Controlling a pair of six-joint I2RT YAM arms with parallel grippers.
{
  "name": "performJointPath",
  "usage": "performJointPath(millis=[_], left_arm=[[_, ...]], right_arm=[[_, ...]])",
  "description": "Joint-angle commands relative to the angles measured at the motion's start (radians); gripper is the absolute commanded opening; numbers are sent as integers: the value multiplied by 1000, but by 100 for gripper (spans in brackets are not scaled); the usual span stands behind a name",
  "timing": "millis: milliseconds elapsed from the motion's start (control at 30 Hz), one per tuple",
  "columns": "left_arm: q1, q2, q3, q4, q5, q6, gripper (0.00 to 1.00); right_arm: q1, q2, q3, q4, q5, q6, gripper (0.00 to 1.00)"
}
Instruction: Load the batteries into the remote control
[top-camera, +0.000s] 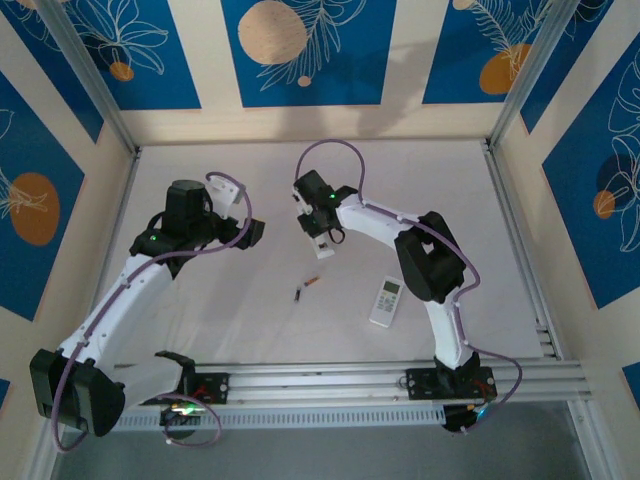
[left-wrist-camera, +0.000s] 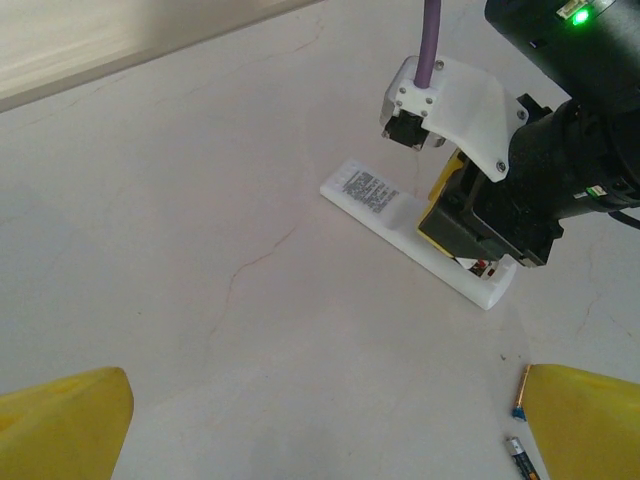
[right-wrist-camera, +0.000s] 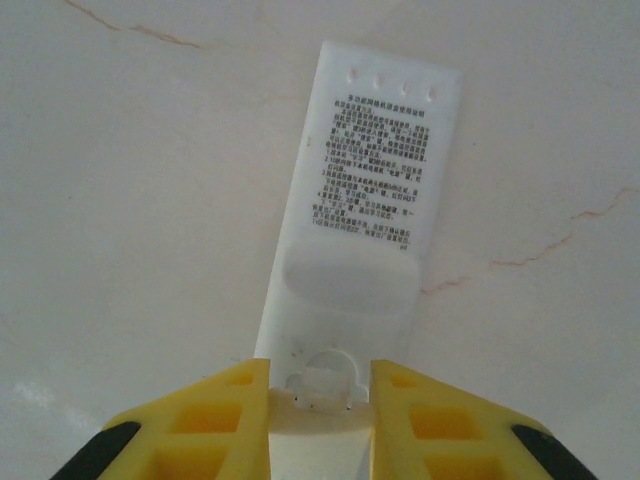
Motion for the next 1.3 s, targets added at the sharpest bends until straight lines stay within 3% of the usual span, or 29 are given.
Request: performJointPath(millis=[0, 533, 1067, 1267], left_arm=[[-12, -19, -9, -6, -5, 17, 100], [-11, -19, -9, -5, -4, 17, 100], [-11, -20, -10, -7, -3, 17, 100], [-11, -25, -9, -6, -5, 17, 100]], right_arm=[[10, 17, 18, -31, -1, 21, 25], [12, 59, 56, -126, -22, 45, 25], [-7, 95, 103, -224, -80, 205, 26], [-10, 94, 113, -234, -72, 208, 33]])
